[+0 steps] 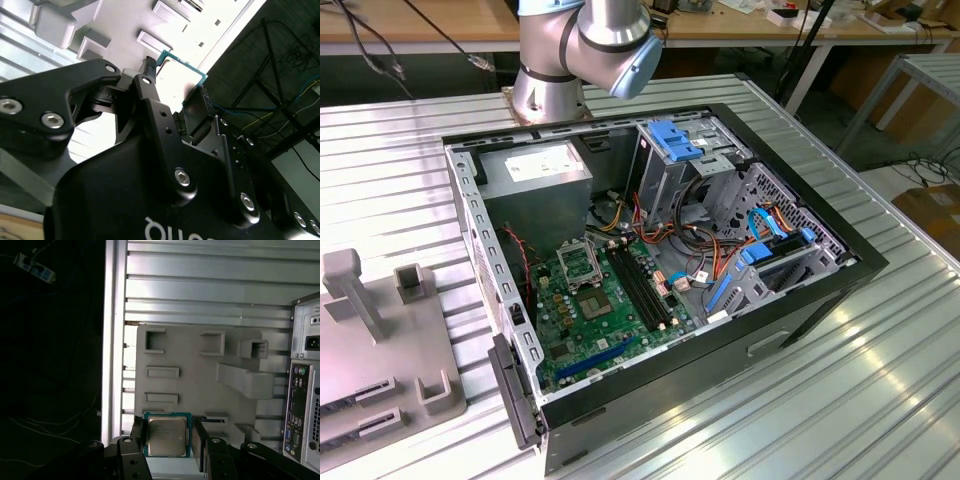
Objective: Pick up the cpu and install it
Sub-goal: 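Pick up the cpu and move it towards the insertion slot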
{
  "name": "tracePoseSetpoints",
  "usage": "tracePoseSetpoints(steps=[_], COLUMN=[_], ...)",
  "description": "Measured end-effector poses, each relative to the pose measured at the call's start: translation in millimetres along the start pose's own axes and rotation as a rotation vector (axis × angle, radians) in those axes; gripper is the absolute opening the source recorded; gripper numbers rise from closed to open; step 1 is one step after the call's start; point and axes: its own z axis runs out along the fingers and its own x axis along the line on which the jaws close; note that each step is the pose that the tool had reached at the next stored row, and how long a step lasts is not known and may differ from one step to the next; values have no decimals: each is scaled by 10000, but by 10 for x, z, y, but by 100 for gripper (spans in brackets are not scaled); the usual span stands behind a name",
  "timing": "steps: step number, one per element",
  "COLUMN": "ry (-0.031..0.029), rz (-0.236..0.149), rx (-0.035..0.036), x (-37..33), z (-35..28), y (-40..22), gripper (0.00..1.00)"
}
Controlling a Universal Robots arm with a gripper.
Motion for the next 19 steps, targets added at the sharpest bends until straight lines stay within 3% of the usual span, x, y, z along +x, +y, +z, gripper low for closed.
tracePoseSetpoints(steps=[9,19], ry=[2,5], rz=[0,0], rx=[0,-1], x=[3,4], z=[-119,-200], y=[-3,-5], gripper=[47,47])
